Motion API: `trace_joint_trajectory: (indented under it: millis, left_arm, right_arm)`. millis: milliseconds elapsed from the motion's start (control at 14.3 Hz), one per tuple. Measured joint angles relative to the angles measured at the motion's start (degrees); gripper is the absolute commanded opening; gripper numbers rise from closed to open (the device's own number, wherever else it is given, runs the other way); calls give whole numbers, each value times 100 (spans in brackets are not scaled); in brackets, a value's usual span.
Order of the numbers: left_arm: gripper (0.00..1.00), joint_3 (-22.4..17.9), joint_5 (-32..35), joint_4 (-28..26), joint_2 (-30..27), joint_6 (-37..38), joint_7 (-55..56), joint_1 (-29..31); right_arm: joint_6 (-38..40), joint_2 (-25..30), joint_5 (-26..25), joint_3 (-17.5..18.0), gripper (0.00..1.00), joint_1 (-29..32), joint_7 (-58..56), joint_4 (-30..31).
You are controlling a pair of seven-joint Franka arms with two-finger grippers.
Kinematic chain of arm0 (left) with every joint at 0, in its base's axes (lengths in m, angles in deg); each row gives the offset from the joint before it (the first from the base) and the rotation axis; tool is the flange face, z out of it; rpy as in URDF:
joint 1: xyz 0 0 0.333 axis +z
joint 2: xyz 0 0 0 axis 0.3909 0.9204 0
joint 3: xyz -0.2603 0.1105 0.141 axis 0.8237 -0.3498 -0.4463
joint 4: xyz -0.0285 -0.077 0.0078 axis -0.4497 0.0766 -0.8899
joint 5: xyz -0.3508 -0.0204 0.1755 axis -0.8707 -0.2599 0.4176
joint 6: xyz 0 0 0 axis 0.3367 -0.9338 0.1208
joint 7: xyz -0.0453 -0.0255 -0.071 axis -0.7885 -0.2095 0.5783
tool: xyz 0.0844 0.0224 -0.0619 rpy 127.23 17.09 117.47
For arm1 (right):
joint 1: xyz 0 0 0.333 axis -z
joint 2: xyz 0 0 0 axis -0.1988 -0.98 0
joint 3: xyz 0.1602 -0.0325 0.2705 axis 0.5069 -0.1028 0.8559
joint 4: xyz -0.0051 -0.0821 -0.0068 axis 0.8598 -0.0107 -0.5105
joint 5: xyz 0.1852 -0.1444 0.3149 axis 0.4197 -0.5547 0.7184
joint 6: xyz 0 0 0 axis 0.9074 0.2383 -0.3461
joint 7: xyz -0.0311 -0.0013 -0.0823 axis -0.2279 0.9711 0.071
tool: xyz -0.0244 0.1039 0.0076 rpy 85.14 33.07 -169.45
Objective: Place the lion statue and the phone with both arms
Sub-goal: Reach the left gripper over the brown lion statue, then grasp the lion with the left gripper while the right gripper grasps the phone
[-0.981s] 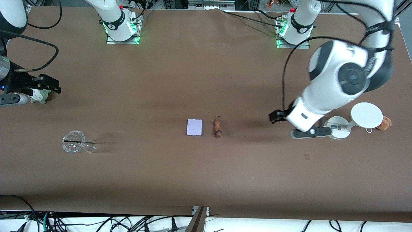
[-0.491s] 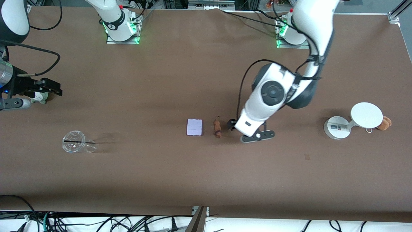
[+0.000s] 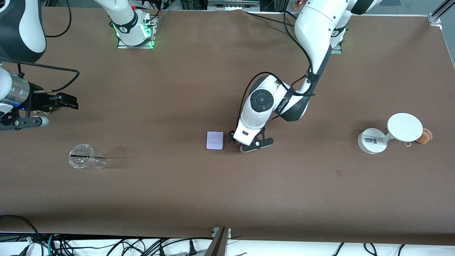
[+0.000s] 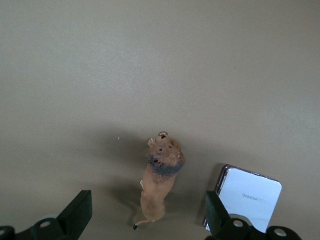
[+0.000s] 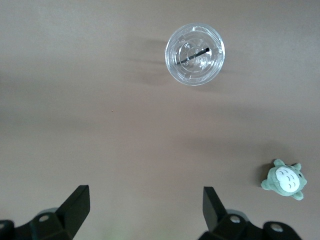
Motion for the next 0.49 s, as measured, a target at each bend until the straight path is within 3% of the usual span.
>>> trace_joint_trajectory:
  millis: [491]
  left_arm:
    - [100, -28, 35, 2, 364, -498, 72, -32]
  right_arm:
    - [5, -111, 4, 27, 100, -38, 0, 0]
